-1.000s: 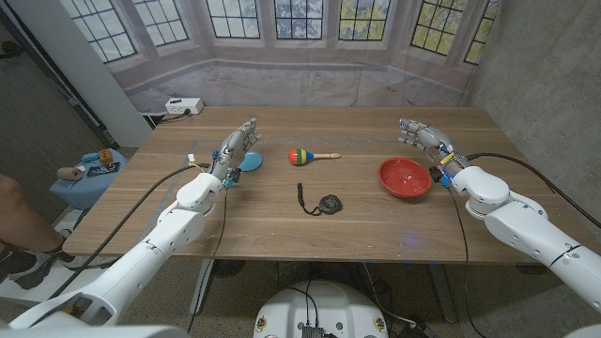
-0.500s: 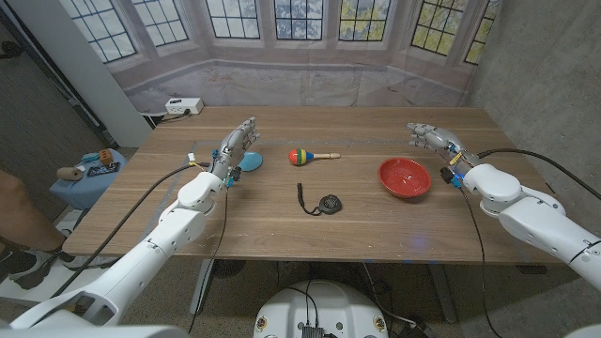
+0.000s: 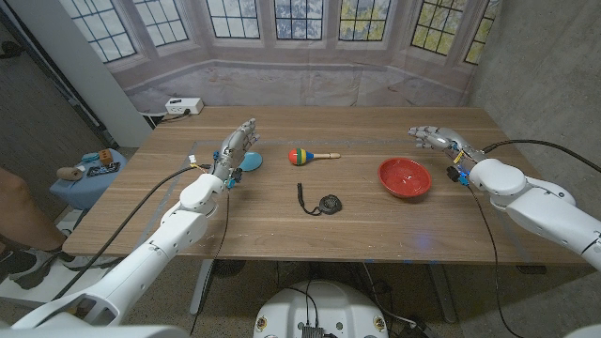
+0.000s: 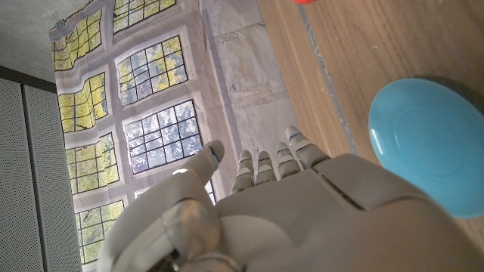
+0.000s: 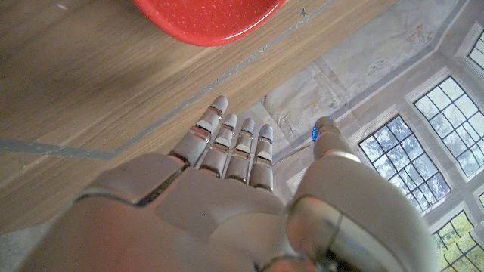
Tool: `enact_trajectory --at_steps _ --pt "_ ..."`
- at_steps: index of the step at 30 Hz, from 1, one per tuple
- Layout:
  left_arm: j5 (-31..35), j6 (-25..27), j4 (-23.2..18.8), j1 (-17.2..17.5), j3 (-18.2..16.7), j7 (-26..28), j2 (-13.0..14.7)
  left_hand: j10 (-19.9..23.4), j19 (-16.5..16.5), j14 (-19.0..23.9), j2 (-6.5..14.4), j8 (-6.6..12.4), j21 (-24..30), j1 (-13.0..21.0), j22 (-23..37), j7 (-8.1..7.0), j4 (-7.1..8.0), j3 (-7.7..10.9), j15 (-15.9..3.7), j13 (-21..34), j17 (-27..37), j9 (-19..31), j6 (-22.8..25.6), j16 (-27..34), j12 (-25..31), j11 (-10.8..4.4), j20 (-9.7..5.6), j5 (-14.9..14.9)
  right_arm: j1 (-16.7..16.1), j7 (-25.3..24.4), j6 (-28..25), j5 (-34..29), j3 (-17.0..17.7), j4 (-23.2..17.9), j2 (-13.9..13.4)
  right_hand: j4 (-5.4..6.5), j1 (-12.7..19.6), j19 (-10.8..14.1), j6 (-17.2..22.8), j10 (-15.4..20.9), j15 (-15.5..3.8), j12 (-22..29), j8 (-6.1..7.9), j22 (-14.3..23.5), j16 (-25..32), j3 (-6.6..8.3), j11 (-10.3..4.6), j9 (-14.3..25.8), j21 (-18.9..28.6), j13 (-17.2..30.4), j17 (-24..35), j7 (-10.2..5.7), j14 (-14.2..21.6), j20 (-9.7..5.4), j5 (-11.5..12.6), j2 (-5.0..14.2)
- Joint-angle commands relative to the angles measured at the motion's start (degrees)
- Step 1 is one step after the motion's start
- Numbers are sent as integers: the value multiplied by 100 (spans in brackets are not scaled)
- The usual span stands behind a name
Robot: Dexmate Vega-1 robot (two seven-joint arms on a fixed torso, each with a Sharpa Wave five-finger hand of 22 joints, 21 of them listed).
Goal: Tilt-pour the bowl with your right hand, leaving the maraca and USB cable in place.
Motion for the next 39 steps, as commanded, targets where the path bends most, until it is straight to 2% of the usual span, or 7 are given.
enact_trajectory --at_steps 1,10,15,23,31,39 --pt "19 17 8 -19 32 23 -35 54 51 40 -963 34 0 -905 13 6 -36 12 17 23 21 32 41 17 31 5 12 37 182 118 -622 -373 -190 -226 -366 -28 176 72 132 134 -348 61 43 24 47 31 -29 25 15 32 16 7 138 -5 -2 -41" --pt "12 31 22 -25 58 -7 -47 75 59 54 -954 40 -1 -887 14 5 -53 0 18 24 26 34 86 18 34 6 20 36 430 282 -977 -643 -442 -337 -499 -55 535 169 284 311 -399 75 53 25 84 80 -26 28 23 45 18 11 364 -16 13 -193" --pt "2 49 43 -44 76 -35 -56 85 63 66 -949 42 -2 -879 14 8 -59 -7 17 25 29 35 106 21 35 12 20 35 653 434 -1196 -860 -646 -391 -552 -25 772 351 422 472 -442 95 64 27 136 101 -7 31 64 61 36 16 565 5 19 -269" --pt "23 53 102 -117 119 -82 -86 99 71 81 -941 48 -3 -870 15 4 -65 -21 24 26 34 37 151 24 36 11 19 33 1055 729 -1587 -1289 -1007 -472 -622 -16 982 474 600 660 -457 126 87 28 200 100 -4 33 73 77 54 29 779 -13 21 -351" --pt "45 82 164 -205 181 -129 -132 112 76 92 -938 56 -4 -862 16 8 -70 -31 28 27 36 38 196 25 37 29 17 32 1233 859 -1758 -1523 -1162 -485 -623 -11 1270 669 862 992 -577 196 117 32 331 82 -7 36 92 109 102 23 1129 -44 56 -495" --pt "61 117 215 -272 227 -148 -170 112 79 98 -939 51 -6 -866 16 8 -61 -34 38 28 42 40 211 24 33 38 16 32 1483 1179 -1899 -1798 -1420 -457 -611 20 1369 801 1023 1199 -628 267 137 36 410 108 -22 37 112 150 139 -1 1348 -75 91 -517"
